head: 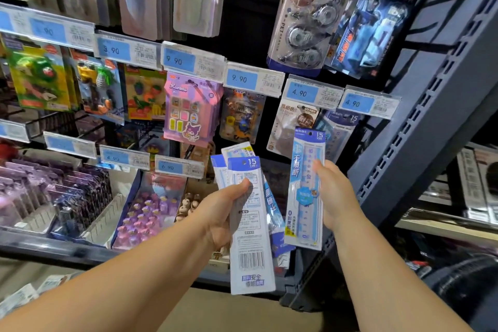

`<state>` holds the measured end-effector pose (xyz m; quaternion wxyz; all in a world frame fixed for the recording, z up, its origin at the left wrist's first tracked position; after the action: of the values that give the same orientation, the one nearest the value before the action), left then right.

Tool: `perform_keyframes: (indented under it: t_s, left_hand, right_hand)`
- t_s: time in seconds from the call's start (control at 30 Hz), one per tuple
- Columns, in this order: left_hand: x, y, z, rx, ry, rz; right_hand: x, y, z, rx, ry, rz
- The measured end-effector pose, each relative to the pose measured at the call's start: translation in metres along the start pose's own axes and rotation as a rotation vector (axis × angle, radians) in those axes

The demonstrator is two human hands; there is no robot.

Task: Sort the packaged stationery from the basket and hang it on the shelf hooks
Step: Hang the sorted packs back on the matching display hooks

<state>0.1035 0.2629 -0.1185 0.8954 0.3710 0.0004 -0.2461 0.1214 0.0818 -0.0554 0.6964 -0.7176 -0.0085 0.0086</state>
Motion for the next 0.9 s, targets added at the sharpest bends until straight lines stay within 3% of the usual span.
perform_keyframes:
  t_s: [0.3,0.43,0.9]
  left_hand:
    - [0.019,-0.009,0.021,0.023,-0.032,0.005]
    - [0.022,-0.008,0.028,0.141,-0.042,-0.028]
    - [0.027,-0.004,0.026,0.207,-0.053,-0.041]
  right_hand:
    - [-0.009,-0.020,-0.037,-0.043,0.187,-0.158]
    - [-0.008,-0.022,-0.046,-0.060,0.184,-0.163]
    - [0.013,-0.025,-0.054,-0.084,0.203,-0.166]
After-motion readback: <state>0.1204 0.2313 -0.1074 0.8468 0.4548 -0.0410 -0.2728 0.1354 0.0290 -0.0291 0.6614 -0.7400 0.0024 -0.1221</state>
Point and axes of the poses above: each hand's wrist, its own x-axis towards the middle knuckle, its own z-axis out of the palm, y = z × x, the point moved 5 cm from there along x, towards the middle knuckle, and after that the axes turned 13 degrees about -y, right-handed, at the moved point
